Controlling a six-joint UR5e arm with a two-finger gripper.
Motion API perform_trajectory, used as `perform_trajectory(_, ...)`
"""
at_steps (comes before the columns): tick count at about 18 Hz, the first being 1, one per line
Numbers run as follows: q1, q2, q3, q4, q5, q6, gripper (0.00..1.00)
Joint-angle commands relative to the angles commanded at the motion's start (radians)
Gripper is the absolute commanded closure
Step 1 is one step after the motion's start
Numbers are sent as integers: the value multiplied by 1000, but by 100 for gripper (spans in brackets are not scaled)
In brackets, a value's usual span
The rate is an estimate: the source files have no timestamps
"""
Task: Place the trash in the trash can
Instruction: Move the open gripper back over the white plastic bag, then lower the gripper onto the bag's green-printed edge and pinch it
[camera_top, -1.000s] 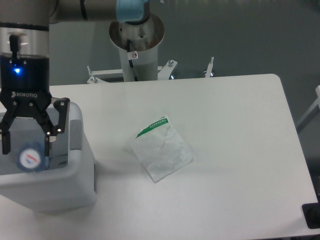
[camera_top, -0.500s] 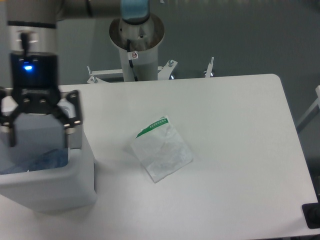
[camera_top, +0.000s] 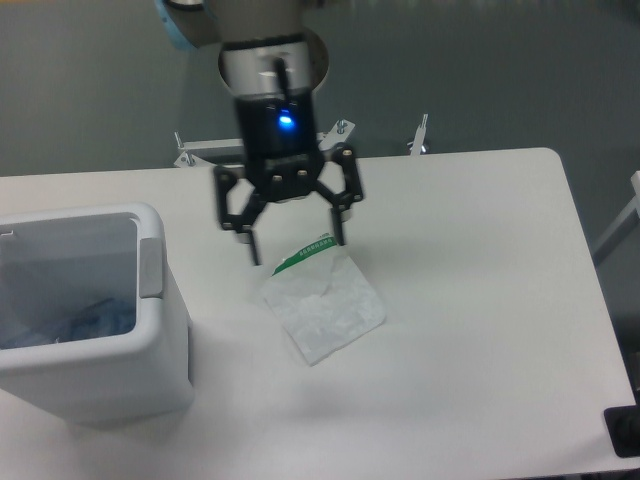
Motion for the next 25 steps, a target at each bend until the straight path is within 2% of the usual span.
perform_trajectory(2,14,3,-63,-2,0,158,0)
perform_trajectory(6,17,0,-150,-9,6,364,0)
perform_trajectory(9,15,0,-219,-9,86,532,0)
perform_trajectory(11,11,3,-262,-8,98,635,0)
perform_trajectory(15,-9,-1,-339,-8,251,807,0)
perform_trajectory(16,-9,-3,-368,-5,273,835,0)
perform_trajectory(20,-18,-21,-394,-5,284,840,0)
perform_trajectory(25,-35,-89,-388,2,287,838,0)
